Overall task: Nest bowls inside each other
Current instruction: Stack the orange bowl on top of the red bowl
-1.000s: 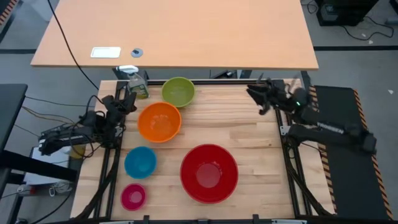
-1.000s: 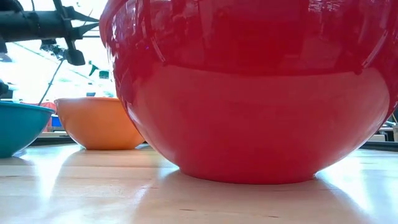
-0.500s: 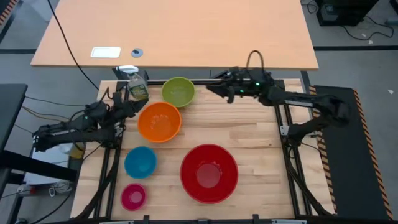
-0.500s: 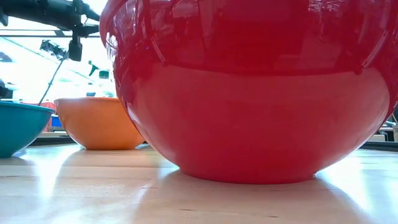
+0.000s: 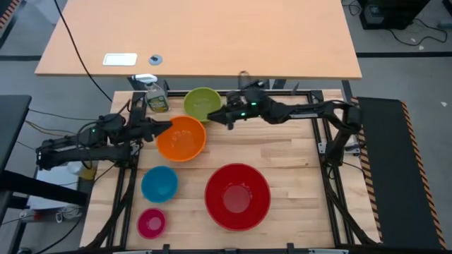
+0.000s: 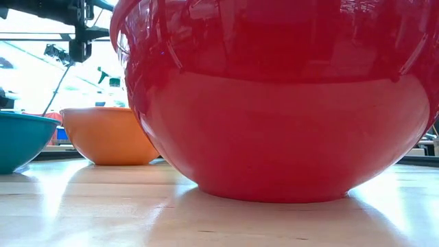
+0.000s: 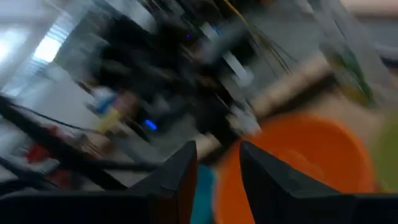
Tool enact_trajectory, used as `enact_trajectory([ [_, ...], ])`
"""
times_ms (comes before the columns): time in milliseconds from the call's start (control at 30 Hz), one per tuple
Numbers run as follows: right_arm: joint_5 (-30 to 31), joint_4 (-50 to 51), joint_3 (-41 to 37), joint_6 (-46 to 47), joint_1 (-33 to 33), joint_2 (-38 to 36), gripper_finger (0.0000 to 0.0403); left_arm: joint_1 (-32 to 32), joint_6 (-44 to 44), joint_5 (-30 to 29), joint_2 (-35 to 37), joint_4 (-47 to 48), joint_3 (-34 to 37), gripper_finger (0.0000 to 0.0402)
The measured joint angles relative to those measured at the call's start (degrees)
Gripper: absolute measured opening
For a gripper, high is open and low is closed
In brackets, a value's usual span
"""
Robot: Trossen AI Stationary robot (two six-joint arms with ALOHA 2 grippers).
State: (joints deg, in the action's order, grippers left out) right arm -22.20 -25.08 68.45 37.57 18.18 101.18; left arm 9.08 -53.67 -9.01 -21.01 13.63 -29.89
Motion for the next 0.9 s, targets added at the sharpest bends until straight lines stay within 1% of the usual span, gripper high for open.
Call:
enact_trajectory([
  [200, 12.1, 27.4, 11.6, -8.5, -3.0, 4.9, 0.013, -1.5, 0.3, -0.3, -2.6, 2.6, 0.0, 0.0181],
  [267, 14.2, 33.3, 15.1, -10.8, -3.9, 7.0, 0.013, -1.6, 0.3, -0.6, -3.4, 4.0, 0.0, 0.0181],
  [333, 14.9, 37.1, 17.9, -12.1, -4.6, 9.1, 0.0133, -1.7, 0.5, -1.7, -4.3, 5.3, 0.0, 0.0181],
  [433, 14.3, 39.5, 20.6, -11.3, -5.1, 11.9, 0.0146, -1.7, 0.9, -3.6, -5.0, 6.2, 0.0, 0.0181],
  [500, 13.3, 40.1, 21.8, -9.5, -5.1, 13.6, 0.0165, -1.7, 1.9, -4.2, -5.1, 6.2, -0.1, 0.0181],
  [633, 12.7, 40.1, 23.4, -5.0, -5.0, 16.5, 0.0223, -1.7, 3.9, -4.7, -5.4, 5.9, -0.9, 0.0181],
  [700, 12.9, 40.1, 23.6, -4.2, -5.0, 17.8, 0.0251, -1.7, 3.9, -4.7, -5.4, 6.1, -0.9, 0.0181],
  [800, 16.2, 41.2, 23.6, -2.8, -5.0, 19.1, 0.0274, -1.7, 3.3, -4.6, -5.4, 6.2, -0.9, 0.0181],
  [900, 18.3, 40.3, 23.6, -3.1, -5.3, 19.8, 0.0276, -1.7, 2.1, -3.8, -5.4, 6.1, -0.9, 0.0181],
])
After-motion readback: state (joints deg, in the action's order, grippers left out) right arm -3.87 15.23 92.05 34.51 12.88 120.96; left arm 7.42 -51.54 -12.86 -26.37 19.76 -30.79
